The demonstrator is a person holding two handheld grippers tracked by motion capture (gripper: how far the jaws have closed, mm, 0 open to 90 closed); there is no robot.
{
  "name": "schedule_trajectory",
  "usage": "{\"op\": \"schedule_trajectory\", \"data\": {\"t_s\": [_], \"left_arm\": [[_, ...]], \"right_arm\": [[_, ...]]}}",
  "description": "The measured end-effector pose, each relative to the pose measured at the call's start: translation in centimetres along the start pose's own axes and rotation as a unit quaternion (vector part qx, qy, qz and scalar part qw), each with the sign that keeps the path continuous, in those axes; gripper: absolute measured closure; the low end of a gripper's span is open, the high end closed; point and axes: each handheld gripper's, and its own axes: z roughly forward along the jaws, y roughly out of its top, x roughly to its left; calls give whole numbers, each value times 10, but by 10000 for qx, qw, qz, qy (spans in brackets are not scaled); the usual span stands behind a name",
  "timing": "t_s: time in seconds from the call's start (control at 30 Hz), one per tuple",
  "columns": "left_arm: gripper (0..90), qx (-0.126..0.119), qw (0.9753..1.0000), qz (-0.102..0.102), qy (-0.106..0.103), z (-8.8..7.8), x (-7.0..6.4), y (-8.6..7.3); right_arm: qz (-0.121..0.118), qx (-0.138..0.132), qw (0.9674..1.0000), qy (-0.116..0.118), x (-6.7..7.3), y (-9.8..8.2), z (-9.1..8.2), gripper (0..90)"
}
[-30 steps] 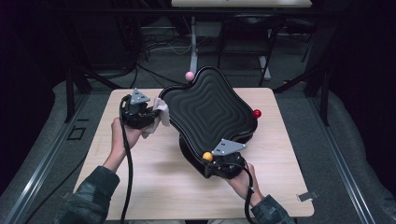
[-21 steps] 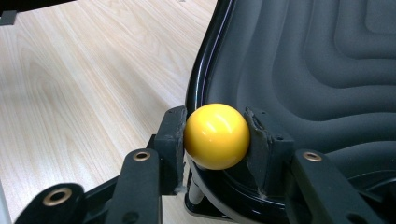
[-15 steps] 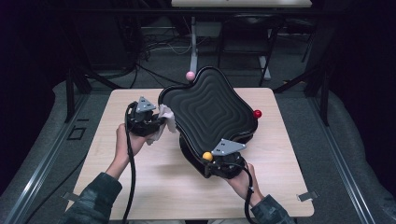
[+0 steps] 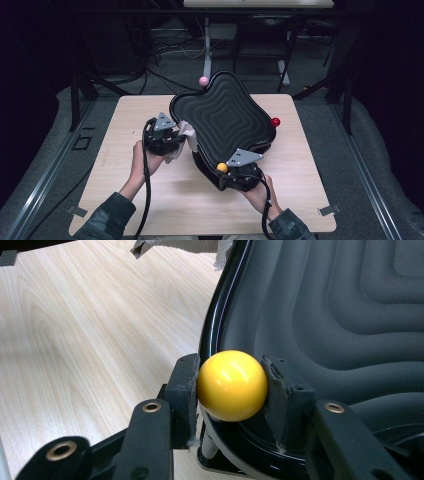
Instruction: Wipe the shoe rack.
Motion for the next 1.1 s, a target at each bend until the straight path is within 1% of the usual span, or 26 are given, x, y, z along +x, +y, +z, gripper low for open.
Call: {"op": "schedule_trajectory", "data": {"t_s": [0.43, 0.53, 0.67, 0.93, 1.1], "left_arm": [[771, 9, 9992, 242, -323, 7, -26, -4], [771, 1, 9989, 241, -405, 8, -31, -7], [771, 22, 9983, 296, -505, 10, -40, -12], [770, 81, 9971, 363, -665, 12, -54, -23], [770, 129, 9961, 358, -790, 14, -61, -30]], "right_arm": [[-11, 6, 10000, 4, 0, 0, 0, 596], [-11, 5, 10000, 2, 0, 0, 0, 596], [-11, 6, 10000, 4, 0, 0, 0, 596], [-15, 20, 10000, 5, 0, 0, 0, 596], [-12, 21, 10000, 10, 0, 0, 0, 596]]}}
